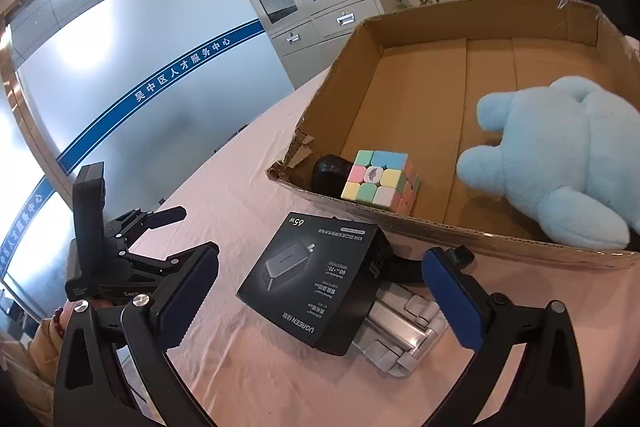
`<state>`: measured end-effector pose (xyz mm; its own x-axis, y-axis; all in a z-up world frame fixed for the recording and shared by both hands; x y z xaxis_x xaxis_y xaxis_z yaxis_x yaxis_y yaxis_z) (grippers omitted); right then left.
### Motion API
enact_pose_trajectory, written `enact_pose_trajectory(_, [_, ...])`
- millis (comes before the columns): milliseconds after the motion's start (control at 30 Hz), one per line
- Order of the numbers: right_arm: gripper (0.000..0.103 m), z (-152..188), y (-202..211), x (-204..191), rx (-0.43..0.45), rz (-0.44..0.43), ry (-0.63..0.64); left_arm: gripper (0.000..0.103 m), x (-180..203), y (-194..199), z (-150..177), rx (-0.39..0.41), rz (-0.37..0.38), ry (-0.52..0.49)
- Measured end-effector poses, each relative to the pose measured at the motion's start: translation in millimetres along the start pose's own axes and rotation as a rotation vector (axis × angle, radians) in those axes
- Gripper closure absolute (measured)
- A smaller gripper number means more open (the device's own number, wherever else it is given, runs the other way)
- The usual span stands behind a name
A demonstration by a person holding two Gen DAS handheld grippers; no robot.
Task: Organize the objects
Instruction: 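Withdraw the right gripper from the box toward the black charger box, then grasp the black charger box with the right gripper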
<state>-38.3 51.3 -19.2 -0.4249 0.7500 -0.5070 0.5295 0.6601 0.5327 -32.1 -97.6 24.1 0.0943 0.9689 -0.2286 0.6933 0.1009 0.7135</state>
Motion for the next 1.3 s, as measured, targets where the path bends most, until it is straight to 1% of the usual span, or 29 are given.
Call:
enact_pose_trajectory(233, [0.001,3.5,-13.9,9.9,-0.041,-0.044,-0.018,0.007,-1.2,-16.9,11.5,-0.042,0.010,0.018])
enact_pose_trajectory(400, [0.001,9.5,-17.7,7.2,-0.067,-0.045,0.003,0.007,6.2,-22.7,9.7,-0.041,0.042,0.013])
enact_pose_trajectory(500, [0.001,13.3,-20.2,2.7,-0.082,-0.057,0.018,0.007,11.4,-23.0,8.7,-0.039,0.045,-0.003])
enact_pose_trajectory(600, [0.001,14.2,-20.0,-1.6,-0.076,-0.060,0.029,0.007,13.2,-19.8,9.1,-0.034,0.032,-0.016])
enact_pose_trajectory(667, [0.001,11.2,-13.4,-5.3,-0.041,-0.065,0.036,0.007,12.0,-18.0,9.6,-0.033,0.007,-0.023])
enact_pose_trajectory(733, [0.001,5.4,2.9,-20.8,0.025,-0.092,0.074,0.007,4.8,-17.3,9.7,-0.032,-0.038,-0.013])
enact_pose_trajectory(800, [0.001,2.4,19.5,-49.9,0.069,-0.140,0.139,0.007,-5.8,-18.7,9.1,-0.042,-0.079,0.026])
enact_pose_trajectory(900, [0.001,7.0,33.7,-101.6,0.087,-0.217,0.260,0.007,-17.8,-19.3,5.4,-0.047,-0.125,0.075])
enact_pose_trajectory(1000, [0.001,11.5,38.4,-131.6,0.100,-0.266,0.304,0.007,-20.6,-17.0,4.5,-0.036,-0.137,0.094])
enact_pose_trajectory(1033, [0.001,12.9,37.2,-138.0,0.098,-0.269,0.315,0.007,-19.6,-17.0,5.2,-0.035,-0.144,0.090])
enact_pose_trajectory(1133, [0.001,15.9,35.1,-150.9,0.121,-0.235,0.352,0.007,-18.4,-19.3,8.3,-0.048,-0.183,0.076])
enact_pose_trajectory(1200, [0.001,14.2,35.7,-160.0,0.131,-0.245,0.367,0.007,-15.0,-18.5,9.3,-0.040,-0.209,0.057])
enact_pose_trajectory(1233, [0.001,12.6,33.5,-162.1,0.136,-0.224,0.375,0.007,-12.5,-17.4,9.0,-0.036,-0.213,0.050])
enact_pose_trajectory(1267, [0.001,9.4,26.5,-161.3,0.130,-0.164,0.383,0.007,-9.6,-17.9,7.6,-0.031,-0.208,0.042])
enact_pose_trajectory(1300, [0.002,6.5,23.8,-156.5,0.115,-0.149,0.373,0.007,-5.4,-19.4,5.8,-0.028,-0.186,0.035])
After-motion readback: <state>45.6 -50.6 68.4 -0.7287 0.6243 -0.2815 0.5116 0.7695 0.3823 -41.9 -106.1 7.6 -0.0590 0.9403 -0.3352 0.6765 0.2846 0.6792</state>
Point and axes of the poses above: each gripper's, at about its wrist camera, not at the fingertips, and y roughly against the way its jaws point, x to its right, z to its underside, the point moved 6 cm from there along -y, roughly the way its jaws point, and after that the axes turned 10 degrees about -y, right-handed, at the moved point
